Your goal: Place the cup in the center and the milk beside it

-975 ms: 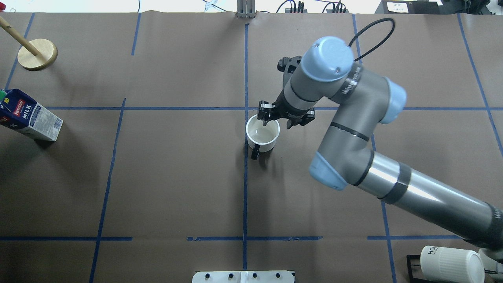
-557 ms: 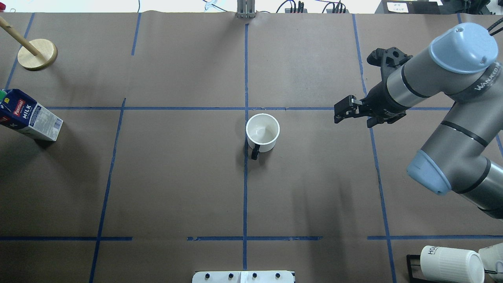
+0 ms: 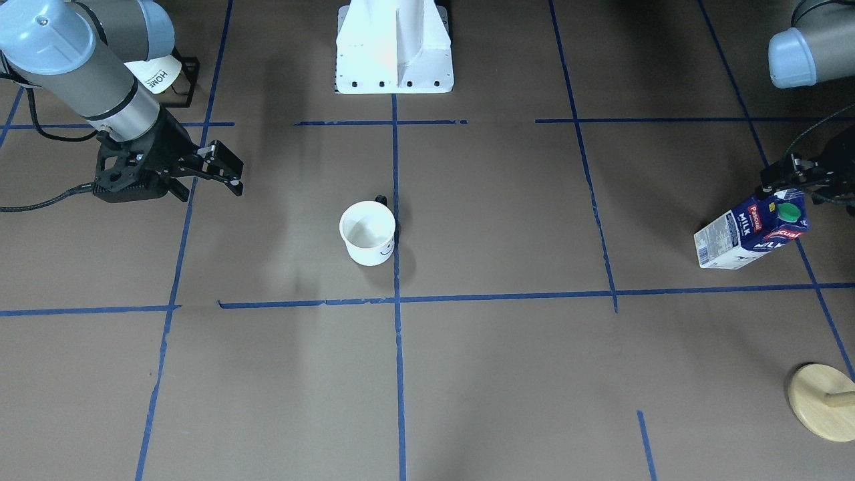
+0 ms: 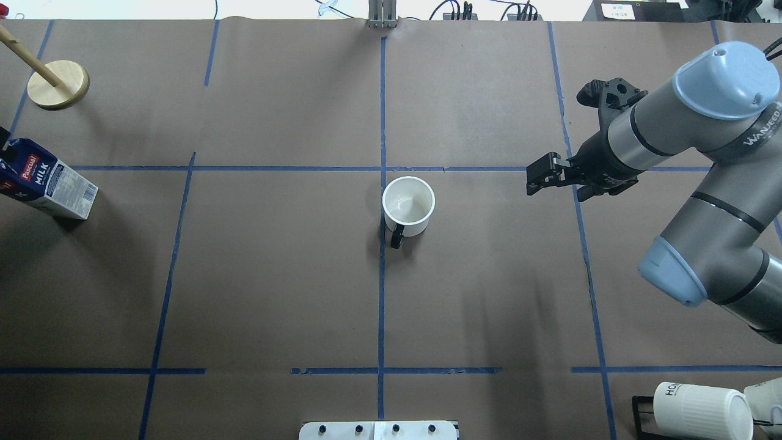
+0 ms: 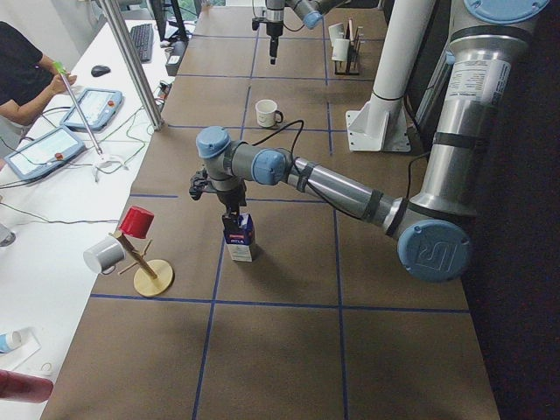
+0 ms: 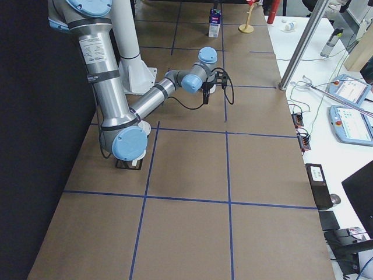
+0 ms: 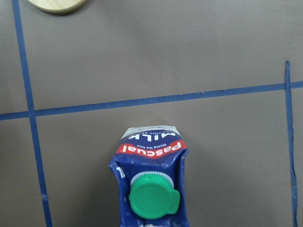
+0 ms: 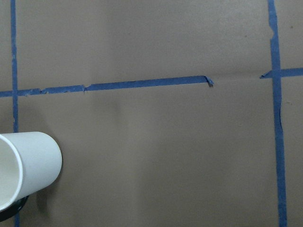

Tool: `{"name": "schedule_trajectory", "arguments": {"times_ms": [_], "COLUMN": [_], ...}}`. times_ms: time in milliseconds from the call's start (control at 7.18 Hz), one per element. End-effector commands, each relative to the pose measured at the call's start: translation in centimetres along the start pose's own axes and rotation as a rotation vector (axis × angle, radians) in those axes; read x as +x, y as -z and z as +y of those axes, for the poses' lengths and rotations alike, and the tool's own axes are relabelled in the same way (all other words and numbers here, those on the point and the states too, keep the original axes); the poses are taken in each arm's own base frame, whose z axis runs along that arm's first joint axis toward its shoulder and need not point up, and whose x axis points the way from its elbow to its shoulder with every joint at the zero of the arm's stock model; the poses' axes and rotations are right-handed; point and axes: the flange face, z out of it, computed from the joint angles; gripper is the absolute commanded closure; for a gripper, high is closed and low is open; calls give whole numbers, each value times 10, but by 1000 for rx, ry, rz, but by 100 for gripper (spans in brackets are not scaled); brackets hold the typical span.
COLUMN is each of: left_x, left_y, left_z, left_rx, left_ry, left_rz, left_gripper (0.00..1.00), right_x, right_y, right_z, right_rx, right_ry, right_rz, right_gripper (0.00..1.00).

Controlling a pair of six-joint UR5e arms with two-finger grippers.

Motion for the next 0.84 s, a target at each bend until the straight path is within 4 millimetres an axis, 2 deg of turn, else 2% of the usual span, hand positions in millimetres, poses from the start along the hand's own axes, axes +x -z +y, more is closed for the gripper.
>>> {"name": "schedule_trajectory", "arguments": {"times_ms": [0,139,279,418,697], "left_x": [-2,-8,-7,-7,-3], "left_y": [-21,-32,-37,-36,-32], "left_z": [-9,-15,-16,-16,-16], "left_rx": [-25,-24,-28,-27,-19], "left_ry": [-3,-10,-15,-14,-16], "left_rz": [-4,-1,-1,-2,-2], "left_gripper": [0,0,0,5,73], "right_x": [0,0,-1,-2,-4], "right_y": [-3,-4,-6,-7,-11], "right_z": [0,0,2,3,3], "right_rx": [-4,-3,-8,-9,-13], "right_ry": [-1,-1,0,0,3], "right_rz": [4,5,6,7,9], "right_gripper": [0,0,0,0,0]}}
